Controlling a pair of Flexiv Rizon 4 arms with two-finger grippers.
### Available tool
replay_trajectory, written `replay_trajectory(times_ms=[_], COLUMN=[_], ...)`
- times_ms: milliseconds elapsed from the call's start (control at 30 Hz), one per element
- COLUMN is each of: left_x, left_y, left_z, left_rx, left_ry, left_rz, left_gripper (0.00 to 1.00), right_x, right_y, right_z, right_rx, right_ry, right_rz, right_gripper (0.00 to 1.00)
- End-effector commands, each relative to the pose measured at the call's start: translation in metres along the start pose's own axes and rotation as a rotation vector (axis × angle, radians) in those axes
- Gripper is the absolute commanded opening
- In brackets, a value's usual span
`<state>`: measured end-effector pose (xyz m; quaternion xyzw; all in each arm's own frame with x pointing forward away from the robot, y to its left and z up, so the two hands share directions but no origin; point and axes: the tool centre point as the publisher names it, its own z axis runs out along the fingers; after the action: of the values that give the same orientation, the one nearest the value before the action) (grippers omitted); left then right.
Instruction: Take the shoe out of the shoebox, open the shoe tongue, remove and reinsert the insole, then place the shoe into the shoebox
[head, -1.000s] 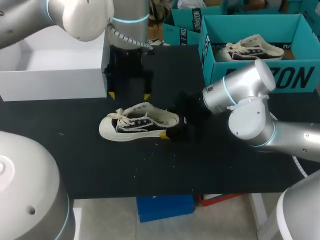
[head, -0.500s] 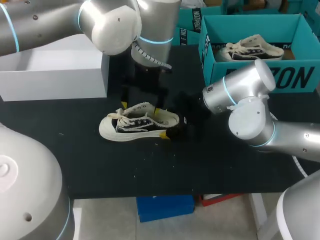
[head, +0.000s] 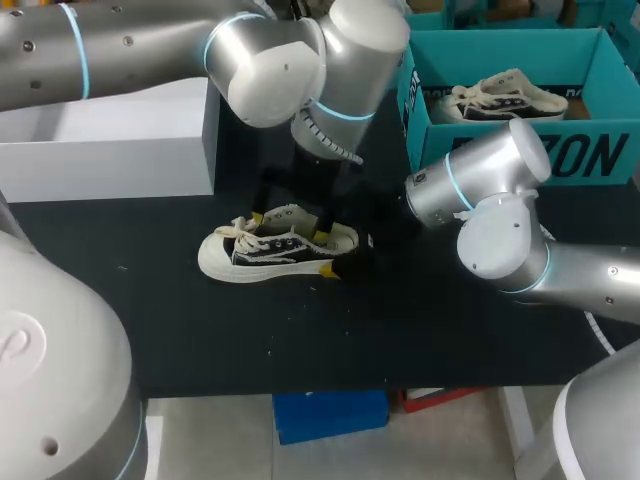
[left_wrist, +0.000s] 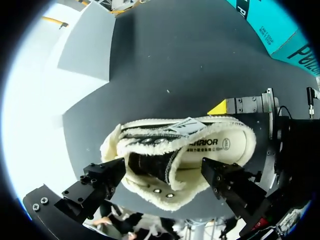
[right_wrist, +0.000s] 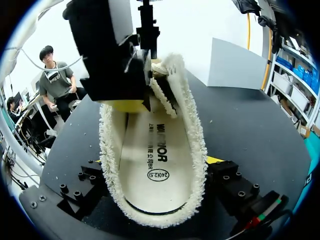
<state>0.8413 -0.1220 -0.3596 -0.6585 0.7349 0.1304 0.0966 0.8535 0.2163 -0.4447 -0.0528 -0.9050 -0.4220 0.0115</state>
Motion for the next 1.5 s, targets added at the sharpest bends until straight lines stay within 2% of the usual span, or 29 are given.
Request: replay_trajectory(times_ms=[33,133,167,200,267,333,367,400,433,967,1500], left_x=[0.003,0.001,0.001,-0.001,-0.002,-0.004,-0.006,-0.007,-0.008,-0.027,-0.060], left_y=[-0.006,-0.007,-0.007,-0.007,-0.008,-0.008,-0.009,-0.008,-0.008,-0.008,-0.013], left_z=[0.003,0.005,0.005,0.005,0.006,0.006,0.006,0.005,0.005,-0.002,-0.014], left_rx=[-0.010,-0.001,0.000,0.000,0.000,0.002,0.002,0.002,0.002,0.010,0.003], left_ry=[-0.037,-0.051,-0.052,-0.053,-0.055,-0.057,-0.058,-0.058,-0.058,-0.018,0.119], left_rz=[-0.004,-0.008,-0.009,-0.009,-0.011,-0.013,-0.014,-0.015,-0.015,-0.049,-0.149], left_gripper=[1.00,1.00,0.93,0.66,0.44,0.33,0.23,0.08,0.00,0.00,0.00], right_x=[0.000,0.000,0.000,0.000,0.000,0.000,0.000,0.000,0.000,0.000,0.000], right_y=[0.000,0.000,0.000,0.000,0.000,0.000,0.000,0.000,0.000,0.000,0.000], right_z=[0.002,0.002,0.002,0.002,0.002,0.002,0.002,0.002,0.002,0.002,0.002], right_rx=[0.001,0.001,0.001,0.001,0.001,0.001,0.001,0.001,0.001,0.001,0.001], right_ry=[-0.002,-0.002,-0.002,-0.002,-0.002,-0.002,-0.002,-0.002,-0.002,-0.002,-0.002], right_rz=[0.001,0.001,0.001,0.001,0.001,0.001,0.001,0.001,0.001,0.001,0.001], right_gripper=[0.00,0.00,0.00,0.00,0.00,0.00,0.00,0.00,0.00,0.00,0.00])
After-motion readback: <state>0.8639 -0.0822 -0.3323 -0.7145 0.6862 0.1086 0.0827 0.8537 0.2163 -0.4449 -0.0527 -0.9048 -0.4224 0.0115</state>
